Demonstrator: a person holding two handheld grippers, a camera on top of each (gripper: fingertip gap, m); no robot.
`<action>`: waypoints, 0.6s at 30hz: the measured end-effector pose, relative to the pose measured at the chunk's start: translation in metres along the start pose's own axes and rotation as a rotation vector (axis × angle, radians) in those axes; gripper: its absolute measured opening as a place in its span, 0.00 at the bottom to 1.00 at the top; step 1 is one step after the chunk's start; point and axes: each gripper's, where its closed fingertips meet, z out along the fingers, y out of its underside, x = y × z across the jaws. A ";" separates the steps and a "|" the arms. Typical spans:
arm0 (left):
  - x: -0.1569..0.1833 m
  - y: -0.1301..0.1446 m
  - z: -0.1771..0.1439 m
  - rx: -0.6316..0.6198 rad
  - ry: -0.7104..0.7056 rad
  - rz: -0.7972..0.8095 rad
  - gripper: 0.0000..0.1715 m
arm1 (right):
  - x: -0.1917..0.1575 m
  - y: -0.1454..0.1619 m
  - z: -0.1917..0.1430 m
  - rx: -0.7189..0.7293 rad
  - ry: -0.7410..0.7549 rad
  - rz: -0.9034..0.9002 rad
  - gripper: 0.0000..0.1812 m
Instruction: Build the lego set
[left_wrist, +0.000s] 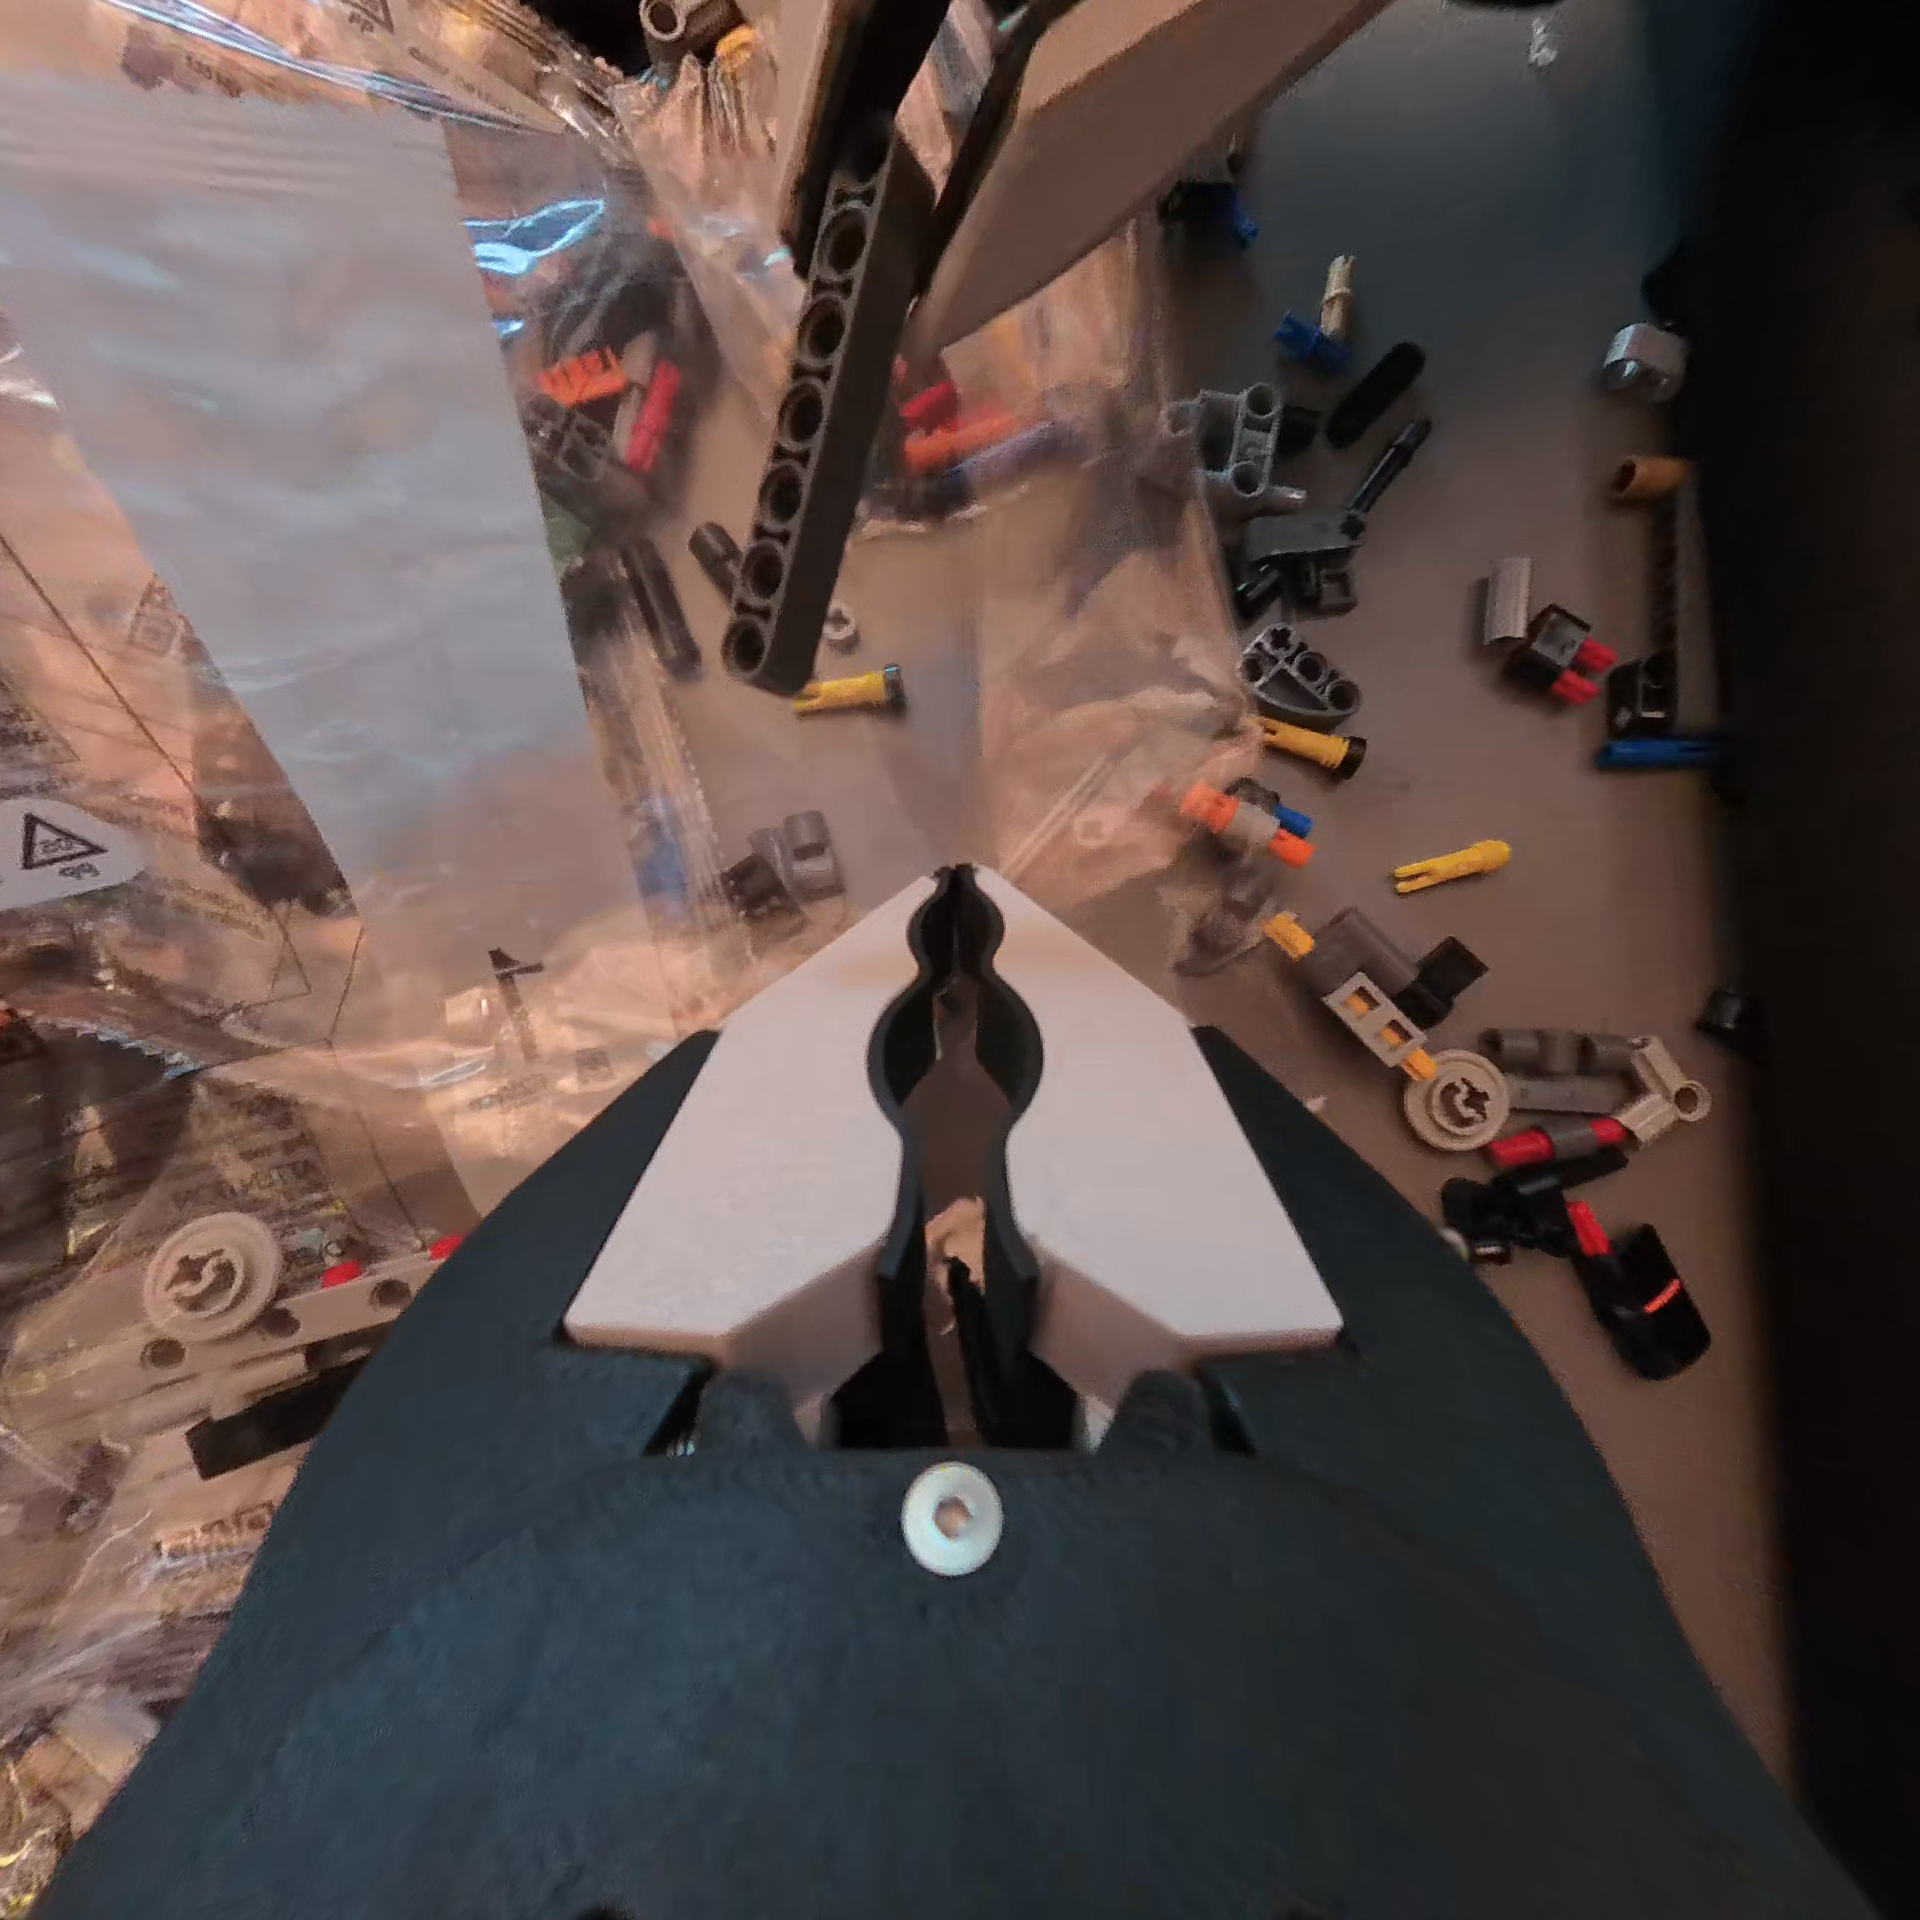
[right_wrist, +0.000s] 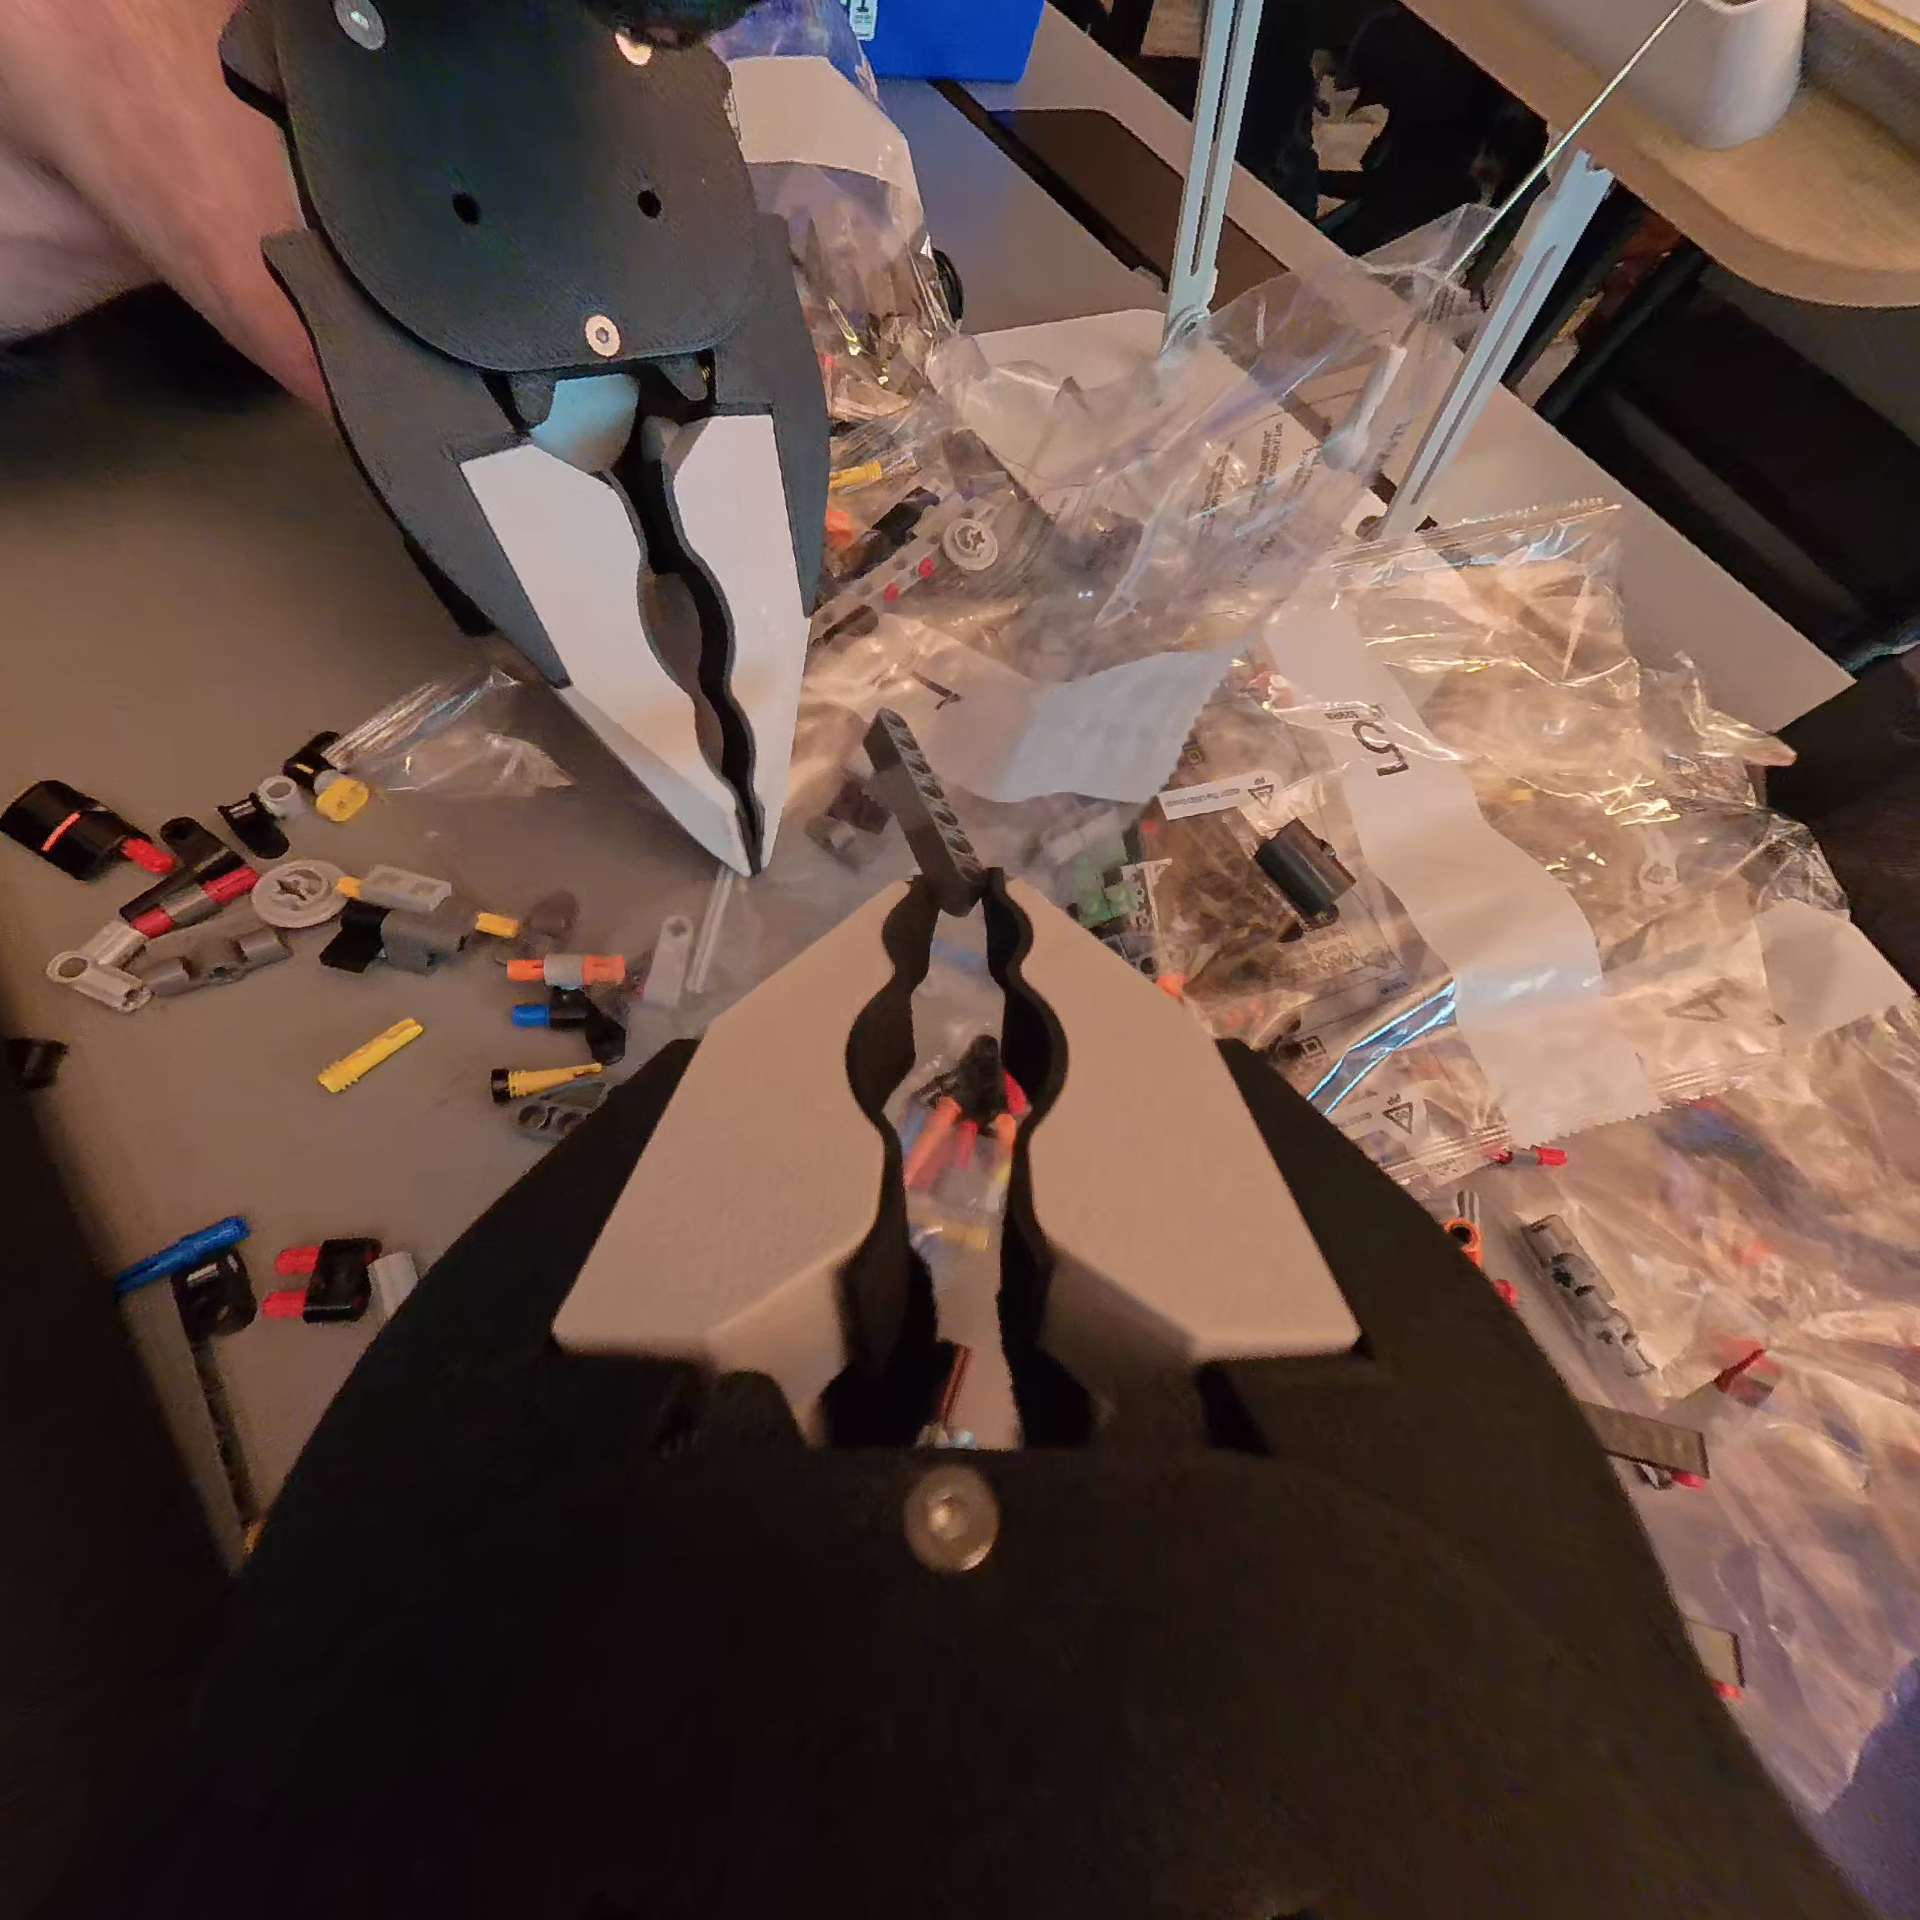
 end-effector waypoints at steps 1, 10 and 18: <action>-0.004 0.001 -0.001 -0.001 -0.020 0.005 0.00 | 0.001 0.000 -0.001 0.004 0.002 0.004 0.04; -0.007 -0.005 -0.009 0.034 -0.029 -0.038 0.22 | 0.003 0.001 -0.001 0.004 -0.002 0.036 0.04; -0.001 -0.007 0.007 0.006 -0.024 0.007 0.15 | 0.002 0.004 0.001 -0.013 -0.005 0.028 0.04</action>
